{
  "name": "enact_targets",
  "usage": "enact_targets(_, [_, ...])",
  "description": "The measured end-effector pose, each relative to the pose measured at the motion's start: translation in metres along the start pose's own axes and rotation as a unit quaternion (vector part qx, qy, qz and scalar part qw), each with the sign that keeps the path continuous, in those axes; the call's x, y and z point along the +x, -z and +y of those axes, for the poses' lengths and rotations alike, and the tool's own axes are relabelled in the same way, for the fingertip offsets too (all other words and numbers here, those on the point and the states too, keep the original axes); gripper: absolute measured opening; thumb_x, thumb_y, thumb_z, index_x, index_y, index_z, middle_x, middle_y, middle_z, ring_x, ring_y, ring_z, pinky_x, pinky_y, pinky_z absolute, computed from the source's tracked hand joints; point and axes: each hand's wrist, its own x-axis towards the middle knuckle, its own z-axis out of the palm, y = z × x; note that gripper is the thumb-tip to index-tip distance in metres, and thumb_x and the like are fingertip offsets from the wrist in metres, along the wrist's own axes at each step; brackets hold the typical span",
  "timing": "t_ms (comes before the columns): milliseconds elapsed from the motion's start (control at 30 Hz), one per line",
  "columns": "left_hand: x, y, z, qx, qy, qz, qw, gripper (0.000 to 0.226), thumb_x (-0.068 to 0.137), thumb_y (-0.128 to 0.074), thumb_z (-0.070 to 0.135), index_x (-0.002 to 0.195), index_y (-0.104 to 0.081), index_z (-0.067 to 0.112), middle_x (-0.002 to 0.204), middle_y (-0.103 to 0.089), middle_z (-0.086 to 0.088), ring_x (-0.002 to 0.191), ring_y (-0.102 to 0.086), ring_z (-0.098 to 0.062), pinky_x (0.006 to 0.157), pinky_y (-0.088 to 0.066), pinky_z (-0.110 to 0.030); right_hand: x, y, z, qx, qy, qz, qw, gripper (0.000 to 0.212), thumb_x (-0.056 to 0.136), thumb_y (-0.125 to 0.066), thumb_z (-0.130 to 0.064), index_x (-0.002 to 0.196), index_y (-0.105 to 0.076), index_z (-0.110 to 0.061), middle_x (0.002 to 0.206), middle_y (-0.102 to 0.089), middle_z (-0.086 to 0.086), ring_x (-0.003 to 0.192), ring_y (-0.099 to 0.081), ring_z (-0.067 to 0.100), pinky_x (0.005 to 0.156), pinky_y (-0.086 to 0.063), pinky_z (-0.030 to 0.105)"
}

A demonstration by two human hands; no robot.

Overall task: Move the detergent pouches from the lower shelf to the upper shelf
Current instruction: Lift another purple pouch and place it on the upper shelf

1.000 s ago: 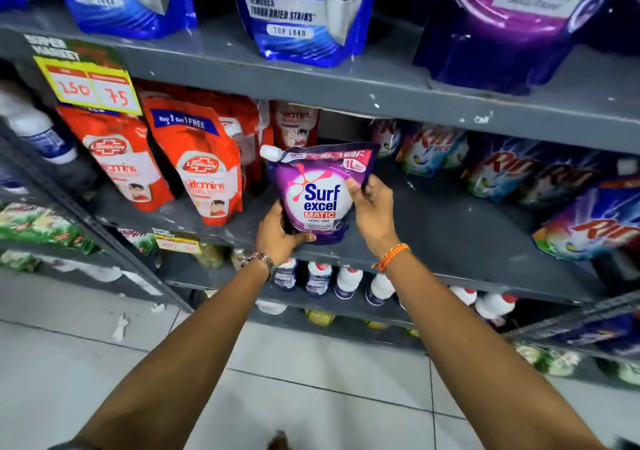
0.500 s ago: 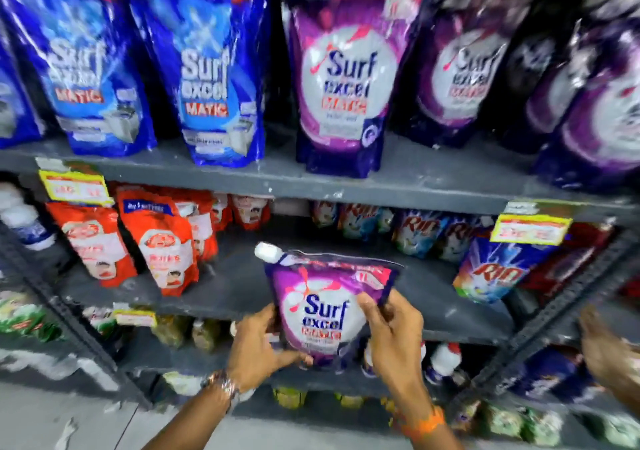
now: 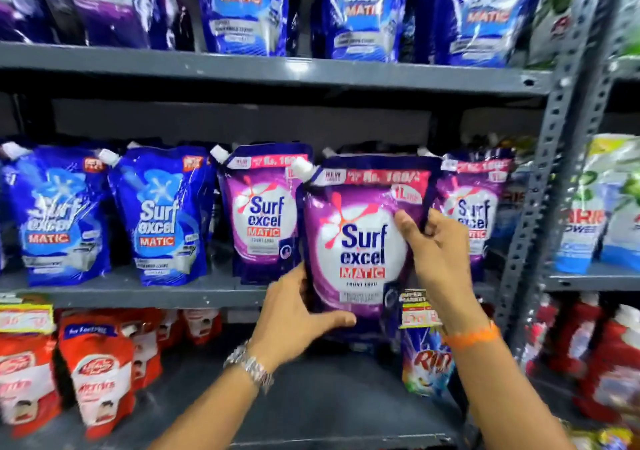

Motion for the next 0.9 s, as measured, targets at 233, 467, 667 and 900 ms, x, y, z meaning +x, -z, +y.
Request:
enact_targets(233, [0.103, -0.033, 0.018, 0.050, 0.010, 0.013, 0.999, 0.102, 0.027, -0.087, 0.070, 0.116, -0.059, 0.028, 0.119, -0.072, 0.004, 0.111, -0.068, -0.014, 0.099, -0.055, -0.041, 0.104, 0.026, 0.025, -0.086, -0.007, 0.034, 0.996, 0.061, 0.076, -0.068, -0.067, 0.083, -0.071, -0.007, 0.078, -0.077, 0.013, 0.071, -0.074, 0.037, 0.059, -0.059, 0.058])
enact_targets(467, [0.123, -0.053, 0.008, 0.071, 0.073, 0.039, 0.994, 0.092, 0.043, -0.097, 0.037, 0.123, -0.055, 0.017, 0.127, -0.068, -0.005, 0.119, -0.063, -0.024, 0.105, -0.050, -0.046, 0.120, 0.029, 0.046, -0.133, -0.043, 0.009, 0.990, 0.052, 0.081, -0.069, -0.063, 0.087, -0.074, -0.011, 0.082, -0.078, 0.000, 0.072, -0.072, 0.018, 0.063, -0.058, 0.035])
enact_targets(667, [0.120, -0.061, 0.006, 0.090, 0.105, 0.005, 0.990, 0.088, 0.060, -0.093, 0.026, 0.133, -0.045, 0.014, 0.138, -0.060, -0.007, 0.131, -0.054, -0.026, 0.112, -0.043, -0.043, 0.117, 0.030, 0.064, -0.070, -0.072, -0.038, 0.994, 0.020, 0.081, -0.075, -0.044, 0.088, -0.077, -0.025, 0.093, -0.081, 0.000, 0.087, -0.078, 0.020, 0.082, -0.063, 0.050])
enact_targets(900, [0.113, -0.067, 0.017, 0.125, 0.119, -0.005, 0.985, 0.089, 0.067, -0.088, 0.030, 0.135, -0.035, 0.008, 0.141, -0.056, -0.011, 0.130, -0.054, -0.028, 0.107, -0.045, -0.038, 0.108, 0.033, 0.054, -0.044, -0.135, -0.035, 0.989, 0.036, 0.088, -0.074, -0.034, 0.113, -0.069, -0.009, 0.109, -0.077, 0.010, 0.096, -0.075, 0.021, 0.089, -0.061, 0.042])
